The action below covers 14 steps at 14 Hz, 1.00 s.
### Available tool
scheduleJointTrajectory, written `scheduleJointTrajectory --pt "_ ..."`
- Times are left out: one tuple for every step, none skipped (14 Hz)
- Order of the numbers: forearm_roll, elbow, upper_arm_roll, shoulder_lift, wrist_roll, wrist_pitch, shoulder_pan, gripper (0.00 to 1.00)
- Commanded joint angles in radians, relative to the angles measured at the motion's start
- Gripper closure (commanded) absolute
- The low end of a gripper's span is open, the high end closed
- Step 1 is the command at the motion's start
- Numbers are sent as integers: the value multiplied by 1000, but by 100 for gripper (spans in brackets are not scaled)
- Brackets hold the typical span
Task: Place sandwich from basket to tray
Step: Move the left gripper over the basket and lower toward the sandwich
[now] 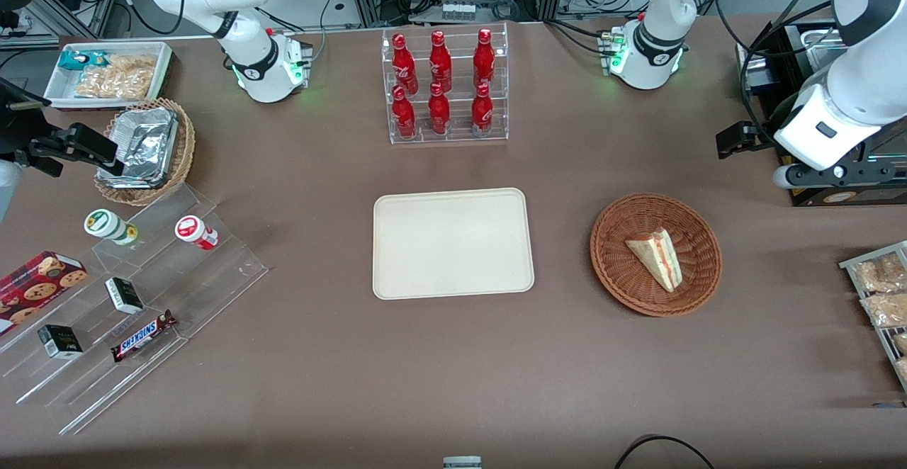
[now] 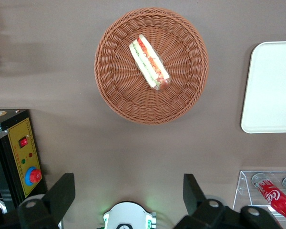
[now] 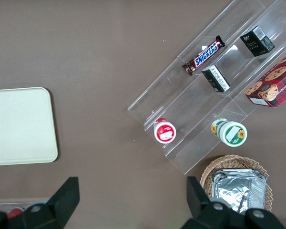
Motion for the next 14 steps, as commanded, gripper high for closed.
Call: scheduleJointTrajectory --pt "23 16 -2 -3 8 -6 -4 0" --pt "22 7 -2 -3 8 -5 -4 0" --pt "22 -2 -2 -1 8 0 -4 0" --pt "25 -20 -3 -1 8 20 -4 0" --pt "26 -57 -10 -1 8 53 -5 0" --pt "32 -92 -17 7 5 81 -10 0" --pt "40 -137 -19 14 -1 124 -13 0" --pt "45 -190 -28 13 -7 191 -13 0" --pt "45 -235 -31 11 -7 248 -13 0" --pt "43 -264 -33 14 -10 283 -13 0" --pt "42 -290 -33 23 -11 312 -13 0" --pt "43 -321 -33 28 -13 363 -13 0" --pt "42 -361 -33 28 -18 418 -13 0" --pt "42 -396 -33 30 -25 470 -13 0"
